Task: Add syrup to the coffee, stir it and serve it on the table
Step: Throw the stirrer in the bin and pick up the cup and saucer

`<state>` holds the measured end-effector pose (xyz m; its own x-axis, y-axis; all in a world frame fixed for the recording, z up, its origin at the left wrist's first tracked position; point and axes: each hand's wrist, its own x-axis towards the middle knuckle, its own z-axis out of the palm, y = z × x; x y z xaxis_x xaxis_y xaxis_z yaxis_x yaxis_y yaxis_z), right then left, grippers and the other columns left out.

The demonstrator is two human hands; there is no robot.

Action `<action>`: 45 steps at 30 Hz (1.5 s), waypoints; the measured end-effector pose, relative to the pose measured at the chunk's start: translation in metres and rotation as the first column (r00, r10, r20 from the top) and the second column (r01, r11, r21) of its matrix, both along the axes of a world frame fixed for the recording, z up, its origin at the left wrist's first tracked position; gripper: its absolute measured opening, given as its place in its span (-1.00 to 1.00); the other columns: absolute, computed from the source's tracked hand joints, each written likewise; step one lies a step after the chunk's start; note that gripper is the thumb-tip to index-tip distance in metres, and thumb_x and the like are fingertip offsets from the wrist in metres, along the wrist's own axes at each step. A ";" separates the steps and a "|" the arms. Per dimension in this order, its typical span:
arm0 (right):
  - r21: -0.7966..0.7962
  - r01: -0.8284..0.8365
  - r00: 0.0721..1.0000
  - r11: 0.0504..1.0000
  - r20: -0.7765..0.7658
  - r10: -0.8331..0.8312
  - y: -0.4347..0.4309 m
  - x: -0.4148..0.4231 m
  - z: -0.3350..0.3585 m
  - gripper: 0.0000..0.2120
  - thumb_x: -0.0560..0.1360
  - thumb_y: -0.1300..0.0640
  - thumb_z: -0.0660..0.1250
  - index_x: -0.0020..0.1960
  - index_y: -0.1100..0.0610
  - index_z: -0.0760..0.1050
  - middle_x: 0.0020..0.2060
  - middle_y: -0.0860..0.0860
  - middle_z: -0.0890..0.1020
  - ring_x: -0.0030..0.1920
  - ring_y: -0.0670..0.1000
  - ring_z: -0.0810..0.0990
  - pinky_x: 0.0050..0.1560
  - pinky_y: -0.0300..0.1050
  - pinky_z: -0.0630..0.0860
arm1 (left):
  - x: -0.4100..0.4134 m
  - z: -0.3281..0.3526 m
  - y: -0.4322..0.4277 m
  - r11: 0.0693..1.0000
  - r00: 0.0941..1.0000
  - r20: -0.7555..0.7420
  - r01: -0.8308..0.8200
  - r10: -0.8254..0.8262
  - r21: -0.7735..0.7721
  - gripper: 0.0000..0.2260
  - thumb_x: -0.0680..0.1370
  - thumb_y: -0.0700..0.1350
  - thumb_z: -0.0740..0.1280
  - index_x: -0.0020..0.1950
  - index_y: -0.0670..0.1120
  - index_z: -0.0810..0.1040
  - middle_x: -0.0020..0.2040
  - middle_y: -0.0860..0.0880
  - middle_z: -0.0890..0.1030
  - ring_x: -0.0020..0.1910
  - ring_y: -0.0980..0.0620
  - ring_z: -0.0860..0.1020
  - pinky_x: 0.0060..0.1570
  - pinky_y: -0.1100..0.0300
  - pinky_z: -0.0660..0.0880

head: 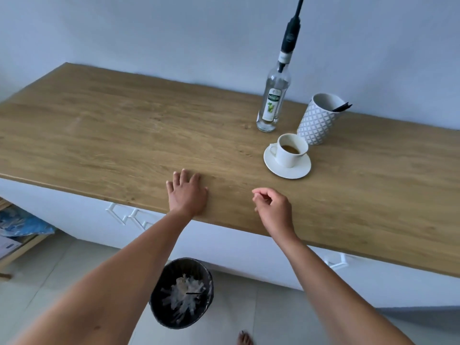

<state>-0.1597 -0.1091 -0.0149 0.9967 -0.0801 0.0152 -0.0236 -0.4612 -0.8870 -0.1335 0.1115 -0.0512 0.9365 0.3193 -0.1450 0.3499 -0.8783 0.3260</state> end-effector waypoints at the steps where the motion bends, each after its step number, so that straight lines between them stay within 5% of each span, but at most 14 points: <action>1: -0.004 0.030 1.000 1.000 -0.005 -0.030 -0.010 0.010 0.001 -0.83 0.49 0.23 0.31 -0.10 0.01 0.63 -0.21 -0.08 0.69 -0.18 0.06 0.67 -0.04 -0.04 0.60 | 0.004 0.003 -0.008 0.999 1.000 0.025 -0.005 0.006 -0.032 -0.52 0.58 0.09 0.19 0.50 0.04 0.35 0.59 -0.10 0.20 0.58 -0.16 0.08 0.54 -0.13 -0.03; 6: -0.105 0.197 0.980 0.975 -0.011 -0.199 -0.066 0.056 0.000 -0.85 0.51 0.22 0.30 -0.04 0.09 0.65 -0.07 0.02 0.72 -0.02 0.07 0.65 -0.05 -0.17 0.48 | 0.031 0.016 -0.060 0.966 0.996 0.089 0.043 -0.021 -0.254 -0.61 0.57 0.02 0.23 0.40 0.07 0.48 0.48 -0.04 0.40 0.44 -0.14 0.34 0.39 -0.07 0.33; 11: -0.243 0.203 0.973 0.949 -0.059 -0.223 -0.111 0.085 -0.012 -0.71 0.53 0.18 0.29 0.24 0.14 0.55 0.15 0.08 0.64 0.16 0.13 0.59 0.17 0.00 0.52 | 0.052 0.015 -0.107 0.965 0.987 0.065 0.157 -0.146 -0.212 -0.54 0.58 0.07 0.25 0.48 0.02 0.39 0.52 -0.02 0.36 0.52 -0.08 0.26 0.48 -0.05 0.21; 15: -0.180 0.199 0.971 0.963 -0.100 -0.220 -0.129 0.106 -0.015 -0.62 0.57 0.21 0.23 0.38 0.19 0.44 0.23 0.13 0.61 0.24 0.15 0.55 0.27 -0.02 0.44 | 0.070 0.016 -0.131 0.942 0.989 0.128 0.115 -0.078 -0.316 -0.56 0.59 -0.03 0.25 0.48 -0.04 0.41 0.46 -0.11 0.44 0.43 -0.16 0.36 0.41 -0.01 0.31; 19: -0.149 0.196 0.966 0.969 -0.142 -0.217 -0.135 0.125 -0.014 -0.59 0.58 0.22 0.18 0.42 0.21 0.41 0.20 0.14 0.63 0.26 0.18 0.54 0.27 -0.02 0.43 | 0.084 0.022 -0.146 0.827 0.995 0.076 -0.010 0.064 -0.562 -0.56 0.56 -0.08 0.28 0.46 -0.03 0.44 0.35 -0.07 0.55 0.32 -0.06 0.50 0.33 0.08 0.38; 24: -0.139 0.182 0.967 0.973 -0.155 -0.202 -0.138 0.142 -0.016 -0.63 0.58 0.23 0.21 0.37 0.23 0.46 0.25 0.18 0.60 0.27 0.20 0.54 0.27 0.00 0.45 | 0.105 0.023 -0.155 0.790 0.996 0.020 -0.059 0.089 -0.610 -0.56 0.55 -0.12 0.26 0.44 -0.05 0.45 0.27 -0.05 0.61 0.28 -0.06 0.53 0.27 0.11 0.43; 30: -0.152 0.146 0.969 0.978 -0.175 -0.172 -0.140 0.156 -0.019 -0.64 0.58 0.25 0.21 0.35 0.20 0.50 0.29 0.12 0.59 0.30 0.13 0.53 0.26 -0.07 0.44 | 0.130 0.020 -0.152 0.747 0.996 0.010 -0.061 0.090 -0.662 -0.73 0.53 -0.15 0.28 0.19 0.04 0.63 -0.03 -0.06 0.72 -0.03 -0.09 0.66 0.04 -0.04 0.62; 33: -0.166 0.155 0.966 0.974 -0.180 -0.185 -0.141 0.158 -0.018 -0.64 0.56 0.26 0.20 0.33 0.19 0.52 0.28 0.10 0.60 0.29 0.11 0.54 0.27 -0.08 0.44 | 0.138 0.021 -0.148 0.715 0.996 -0.034 -0.087 0.088 -0.693 -0.78 0.52 -0.16 0.31 0.08 0.05 0.66 -0.25 0.01 0.67 -0.29 0.03 0.61 -0.34 0.12 0.60; 35: -0.170 0.152 0.965 0.974 -0.189 -0.184 -0.141 0.160 -0.016 -0.65 0.56 0.25 0.21 0.31 0.19 0.54 0.27 0.09 0.61 0.28 0.11 0.55 0.26 -0.09 0.44 | 0.144 0.022 -0.145 0.699 0.994 -0.064 -0.104 0.084 -0.707 -0.78 0.50 -0.17 0.33 0.11 0.00 0.65 -0.31 0.00 0.66 -0.35 0.06 0.60 -0.42 0.17 0.55; 42: -0.209 0.137 0.960 0.968 -0.211 -0.182 -0.149 0.168 -0.013 -0.67 0.47 0.20 0.34 0.22 0.10 0.58 -0.01 0.03 0.65 0.01 0.04 0.60 -0.07 -0.19 0.40 | 0.156 0.026 -0.135 0.682 0.994 0.074 0.111 -0.084 -0.723 -0.56 0.40 -0.24 0.43 0.25 0.05 0.58 -0.17 0.02 0.62 -0.26 0.01 0.59 -0.25 0.10 0.55; 45: -0.235 0.064 0.973 0.970 -0.203 -0.113 -0.151 0.172 -0.012 -0.45 0.39 0.13 0.46 0.36 0.03 0.45 0.20 0.07 0.52 0.21 0.08 0.49 0.16 -0.07 0.45 | 0.160 0.023 -0.129 0.699 0.982 0.156 0.186 -0.107 -0.691 -0.57 0.38 -0.16 0.50 0.22 0.12 0.62 -0.03 0.09 0.60 -0.09 0.08 0.62 -0.05 0.16 0.55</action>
<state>0.0118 -0.2598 -0.0266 0.9677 -0.1875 -0.1688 -0.2505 -0.6359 -0.7300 0.0260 -0.0177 -0.0277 0.9840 0.0201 -0.1773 0.1692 -0.4206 0.8913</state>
